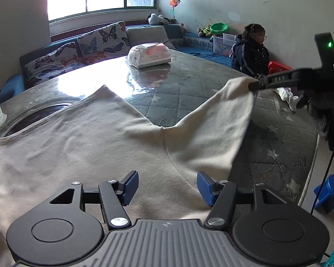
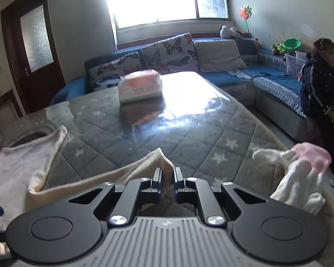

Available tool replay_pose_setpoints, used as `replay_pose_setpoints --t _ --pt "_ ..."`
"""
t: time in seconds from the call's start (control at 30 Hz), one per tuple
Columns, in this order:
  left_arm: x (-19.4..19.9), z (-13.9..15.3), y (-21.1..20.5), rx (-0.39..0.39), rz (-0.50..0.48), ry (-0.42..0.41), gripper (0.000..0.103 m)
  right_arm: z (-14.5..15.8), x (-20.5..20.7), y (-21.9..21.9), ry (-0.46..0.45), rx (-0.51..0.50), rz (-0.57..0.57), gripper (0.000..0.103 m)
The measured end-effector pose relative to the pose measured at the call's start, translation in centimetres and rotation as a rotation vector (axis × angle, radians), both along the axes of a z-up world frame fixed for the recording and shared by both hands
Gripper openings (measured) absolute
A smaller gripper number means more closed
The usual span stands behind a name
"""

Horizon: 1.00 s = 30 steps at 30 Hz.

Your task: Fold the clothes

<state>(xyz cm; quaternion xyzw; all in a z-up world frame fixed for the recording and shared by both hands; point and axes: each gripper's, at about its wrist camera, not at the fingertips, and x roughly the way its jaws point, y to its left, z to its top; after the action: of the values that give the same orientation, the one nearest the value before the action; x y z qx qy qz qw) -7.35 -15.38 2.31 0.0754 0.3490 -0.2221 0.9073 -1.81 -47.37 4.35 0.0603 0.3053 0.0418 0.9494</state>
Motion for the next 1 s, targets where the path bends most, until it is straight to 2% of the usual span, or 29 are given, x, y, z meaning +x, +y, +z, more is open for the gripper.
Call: replay_pose_setpoints --t 0.33,0.6,0.77,1.0 --pt "0.2 -0.6 -0.2 -0.014 -0.010 0.000 0.063 6.2 -0.1 3.0 -0.109 0.005 0.122 0.008" --pt "-1.4 0.9 4.4 -0.073 0.089 -0.035 0.068 10.9 -0.4 10.4 -0.192 -0.012 0.336 0.008" --pt "-3.1 1.9 8.9 -0.095 0.194 -0.066 0.073 11.5 -0.5 16.2 -0.196 -0.029 0.489 0.008" --pt "-5.7 2.6 14.8 -0.117 0.344 -0.101 0.075 9.5 -0.3 24.8 -0.131 -0.038 0.704 0.008"
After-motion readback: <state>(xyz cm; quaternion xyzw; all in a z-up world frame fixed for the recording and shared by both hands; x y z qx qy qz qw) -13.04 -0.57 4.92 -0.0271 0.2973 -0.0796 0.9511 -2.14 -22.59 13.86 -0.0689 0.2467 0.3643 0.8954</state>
